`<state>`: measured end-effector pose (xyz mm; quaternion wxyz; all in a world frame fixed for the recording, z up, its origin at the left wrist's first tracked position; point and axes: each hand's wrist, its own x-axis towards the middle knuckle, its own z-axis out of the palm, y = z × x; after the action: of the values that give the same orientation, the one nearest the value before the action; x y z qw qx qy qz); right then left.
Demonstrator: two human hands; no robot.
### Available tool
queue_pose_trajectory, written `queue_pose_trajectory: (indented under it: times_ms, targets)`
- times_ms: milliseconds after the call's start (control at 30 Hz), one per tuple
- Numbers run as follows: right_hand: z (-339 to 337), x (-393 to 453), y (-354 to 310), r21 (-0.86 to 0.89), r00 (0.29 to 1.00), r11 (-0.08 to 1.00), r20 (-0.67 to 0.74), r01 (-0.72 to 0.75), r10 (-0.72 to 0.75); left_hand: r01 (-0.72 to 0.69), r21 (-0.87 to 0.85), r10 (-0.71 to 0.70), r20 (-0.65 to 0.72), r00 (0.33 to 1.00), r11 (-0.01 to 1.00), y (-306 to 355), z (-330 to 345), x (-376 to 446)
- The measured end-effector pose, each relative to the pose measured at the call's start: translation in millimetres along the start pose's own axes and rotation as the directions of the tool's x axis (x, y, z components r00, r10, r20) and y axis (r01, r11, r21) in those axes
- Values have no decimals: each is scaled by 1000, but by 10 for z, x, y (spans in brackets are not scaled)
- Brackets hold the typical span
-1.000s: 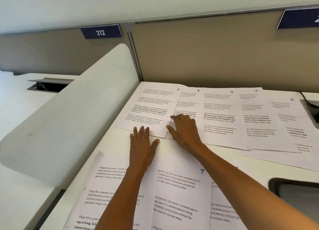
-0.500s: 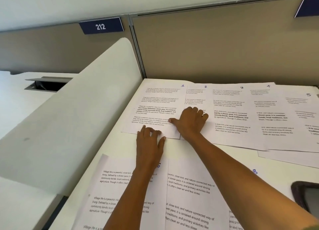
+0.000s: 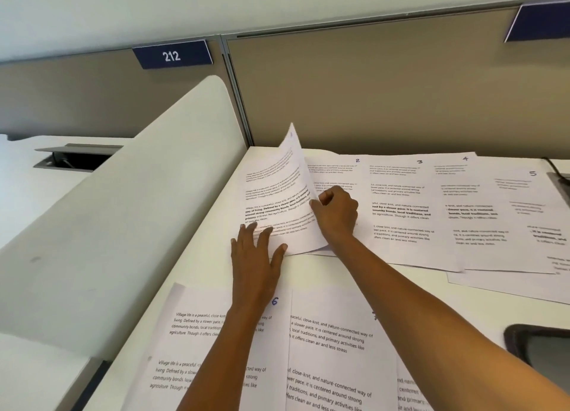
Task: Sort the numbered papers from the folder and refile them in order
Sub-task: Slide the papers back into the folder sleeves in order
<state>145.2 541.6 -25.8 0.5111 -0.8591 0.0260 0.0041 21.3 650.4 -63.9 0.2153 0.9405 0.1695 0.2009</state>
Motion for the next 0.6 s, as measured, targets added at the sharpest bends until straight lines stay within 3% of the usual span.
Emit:
queue_pose_trajectory:
  times_ms: [200,333,433,600]
  targets:
    - [-364,30,-19,126,1000,992,-12,30,-29,141,-195,-165,-116,979,971,177,-109,-14]
    - [-699,10,91,251,1000,968,7,4,-6,284,-412,-390,-201,899,866,408,-226,-5]
    - [-973,-55,177,324,1000,946,9,-21,19,328,-605,-500,-135,856,726,583,-280,-9]
    - [-1473,-219,350,405,998,912,53,-56,38,454,-729,-579,98,810,513,988,-391,-108]
